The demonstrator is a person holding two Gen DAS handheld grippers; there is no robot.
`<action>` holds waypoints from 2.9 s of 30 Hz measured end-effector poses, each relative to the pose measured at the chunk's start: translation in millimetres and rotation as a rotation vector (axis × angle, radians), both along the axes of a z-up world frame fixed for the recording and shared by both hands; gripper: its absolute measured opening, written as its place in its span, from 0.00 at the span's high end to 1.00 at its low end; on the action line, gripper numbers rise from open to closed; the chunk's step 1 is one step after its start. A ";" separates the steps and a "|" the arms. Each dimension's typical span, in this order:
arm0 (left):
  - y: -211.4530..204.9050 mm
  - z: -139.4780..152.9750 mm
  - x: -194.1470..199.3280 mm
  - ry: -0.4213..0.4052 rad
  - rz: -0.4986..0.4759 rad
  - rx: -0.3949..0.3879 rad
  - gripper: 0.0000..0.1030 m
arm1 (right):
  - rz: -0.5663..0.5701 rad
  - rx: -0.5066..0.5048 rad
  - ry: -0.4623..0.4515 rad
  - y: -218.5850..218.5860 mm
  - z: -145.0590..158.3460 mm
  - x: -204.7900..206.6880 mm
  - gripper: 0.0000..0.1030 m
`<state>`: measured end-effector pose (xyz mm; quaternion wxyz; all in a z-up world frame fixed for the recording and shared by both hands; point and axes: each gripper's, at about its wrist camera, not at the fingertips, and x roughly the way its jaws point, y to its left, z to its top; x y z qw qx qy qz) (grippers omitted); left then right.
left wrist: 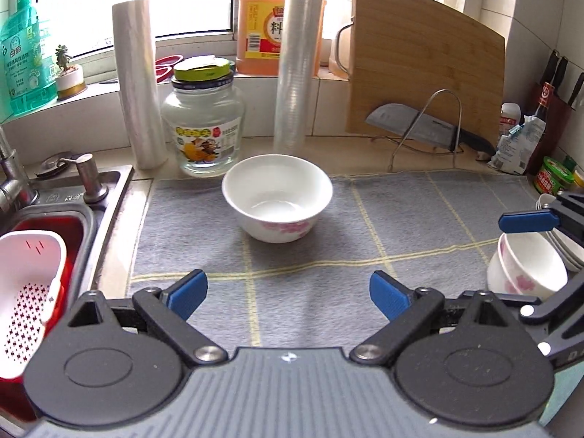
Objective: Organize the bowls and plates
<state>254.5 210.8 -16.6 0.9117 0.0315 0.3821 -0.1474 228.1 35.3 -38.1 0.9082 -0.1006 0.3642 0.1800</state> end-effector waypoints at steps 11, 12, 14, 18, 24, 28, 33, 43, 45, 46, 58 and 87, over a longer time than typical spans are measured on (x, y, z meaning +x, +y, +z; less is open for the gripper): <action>91.3 -6.6 31.8 0.003 -0.046 -0.001 0.07 | -0.133 -0.021 0.137 89.8 -70.4 63.6 0.00; 93.2 -6.7 34.2 0.003 -0.048 -0.009 0.07 | -0.142 -0.023 0.142 92.7 -73.0 67.2 0.00; 95.2 -7.1 37.8 0.006 -0.054 -0.024 0.07 | -0.151 -0.025 0.151 97.7 -77.7 74.9 0.00; 93.3 -8.8 43.9 0.005 -0.059 -0.031 0.07 | -0.134 -0.049 0.136 107.5 -82.9 90.4 0.00; 84.1 -7.2 51.9 0.008 -0.066 -0.016 0.07 | -0.102 -0.040 0.147 111.5 -93.8 112.7 0.00; 76.8 -9.7 63.5 0.021 -0.075 -0.010 0.08 | -0.082 -0.033 0.141 107.4 -94.4 114.4 0.00; 60.5 -10.2 81.0 0.033 -0.124 -0.003 0.08 | -0.056 -0.012 0.099 98.1 -96.5 106.8 0.00; 30.0 -13.6 125.1 0.088 -0.260 -0.004 0.07 | -0.056 0.017 0.020 93.1 -101.1 98.0 0.00; 26.8 -14.8 133.3 0.091 -0.278 0.005 0.07 | -0.056 0.018 0.014 93.1 -101.6 98.5 0.00; 25.3 -15.0 137.4 0.089 -0.288 0.012 0.07 | -0.056 0.021 0.011 92.7 -101.7 99.2 0.00; 11.3 -22.4 166.8 0.111 -0.374 0.038 0.07 | -0.109 0.031 -0.017 91.9 -104.0 112.8 0.00; 3.3 -15.7 174.6 0.124 -0.430 0.011 0.07 | -0.125 0.016 0.001 90.3 -101.7 113.6 0.00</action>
